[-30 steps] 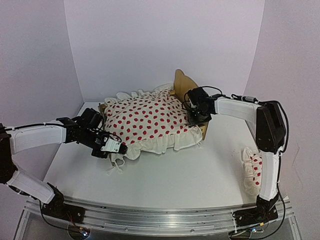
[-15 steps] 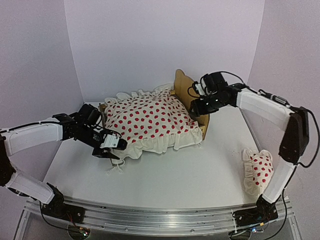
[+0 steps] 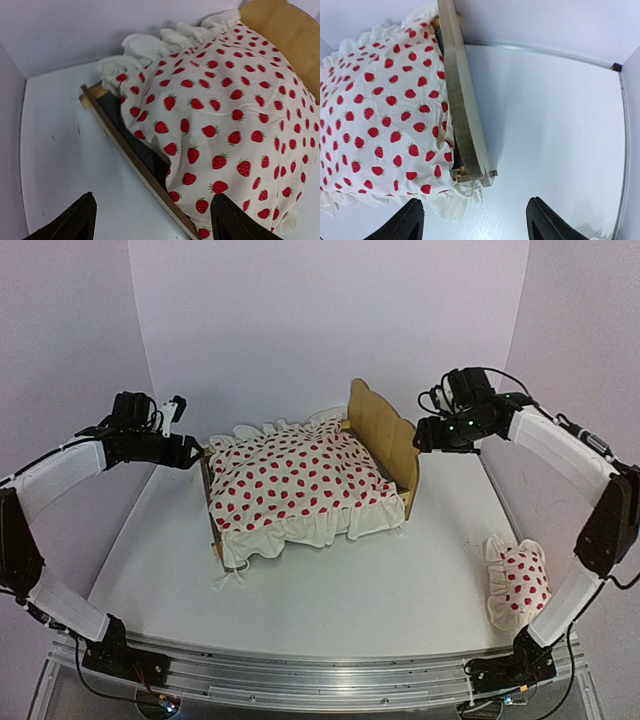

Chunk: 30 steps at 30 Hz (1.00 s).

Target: Set up the pet bed

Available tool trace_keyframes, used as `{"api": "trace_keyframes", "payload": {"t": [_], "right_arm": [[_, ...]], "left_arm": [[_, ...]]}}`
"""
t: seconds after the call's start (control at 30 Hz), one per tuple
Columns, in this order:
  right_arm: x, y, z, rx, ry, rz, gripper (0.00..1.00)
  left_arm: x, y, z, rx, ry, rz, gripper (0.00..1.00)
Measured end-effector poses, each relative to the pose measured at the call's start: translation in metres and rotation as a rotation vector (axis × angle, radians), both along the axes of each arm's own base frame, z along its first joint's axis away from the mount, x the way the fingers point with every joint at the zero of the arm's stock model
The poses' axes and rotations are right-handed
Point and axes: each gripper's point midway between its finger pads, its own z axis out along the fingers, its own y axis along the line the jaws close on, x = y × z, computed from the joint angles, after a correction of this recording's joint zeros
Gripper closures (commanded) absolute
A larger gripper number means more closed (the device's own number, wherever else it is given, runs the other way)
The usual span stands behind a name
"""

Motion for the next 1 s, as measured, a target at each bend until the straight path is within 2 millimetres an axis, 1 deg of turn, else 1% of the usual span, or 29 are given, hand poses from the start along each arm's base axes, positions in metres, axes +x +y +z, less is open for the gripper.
{"api": "trace_keyframes", "payload": {"t": [0.03,0.1,0.17,0.23,0.3,0.37,0.47,0.53,0.6,0.63,0.7,0.83,0.9,0.97,1.0], "right_arm": [[0.003,-0.001,-0.012,-0.006,0.031,-0.008,0.3],[0.005,-0.006,-0.03,-0.016,0.085,-0.028,0.32],[0.005,-0.01,-0.034,-0.006,0.111,-0.033,0.33],[0.008,-0.01,-0.031,0.022,0.117,-0.025,0.36],[0.012,-0.005,-0.025,0.057,0.112,-0.013,0.39],[0.016,0.003,-0.023,0.088,0.115,0.008,0.4],[0.018,0.013,-0.028,0.126,0.141,0.034,0.4],[0.016,0.016,-0.033,0.134,0.157,0.041,0.39],[0.012,0.013,-0.037,0.121,0.166,0.034,0.38],[0.008,0.008,-0.04,0.101,0.171,0.019,0.36],[-0.004,-0.007,-0.046,0.049,0.186,-0.026,0.34],[-0.041,-0.06,-0.052,-0.043,0.215,-0.17,0.3],[-0.063,-0.1,-0.056,-0.08,0.233,-0.283,0.28],[-0.086,-0.143,-0.063,-0.112,0.251,-0.407,0.28],[-0.101,-0.164,-0.071,-0.128,0.272,-0.471,0.28]], "left_arm": [[0.003,0.005,-0.013,-0.025,0.051,0.043,0.18],[0.004,0.005,-0.036,-0.068,0.145,0.091,0.17],[0.004,-0.001,-0.049,-0.11,0.201,0.112,0.17],[0.005,-0.008,-0.057,-0.154,0.241,0.124,0.19],[0.009,-0.013,-0.065,-0.192,0.266,0.134,0.26],[0.013,-0.015,-0.077,-0.213,0.301,0.157,0.3],[0.019,-0.016,-0.105,-0.227,0.383,0.199,0.38],[0.019,-0.016,-0.123,-0.237,0.449,0.234,0.48],[0.016,-0.016,-0.135,-0.252,0.499,0.268,0.6],[0.014,-0.016,-0.136,-0.263,0.513,0.277,0.65],[0.013,-0.018,-0.135,-0.29,0.53,0.299,0.74],[0.006,-0.02,-0.132,-0.319,0.56,0.326,0.89],[-0.002,-0.016,-0.132,-0.317,0.578,0.358,0.98],[-0.012,-0.011,-0.133,-0.307,0.593,0.377,1.0],[-0.018,-0.008,-0.133,-0.301,0.601,0.384,1.0]]}}
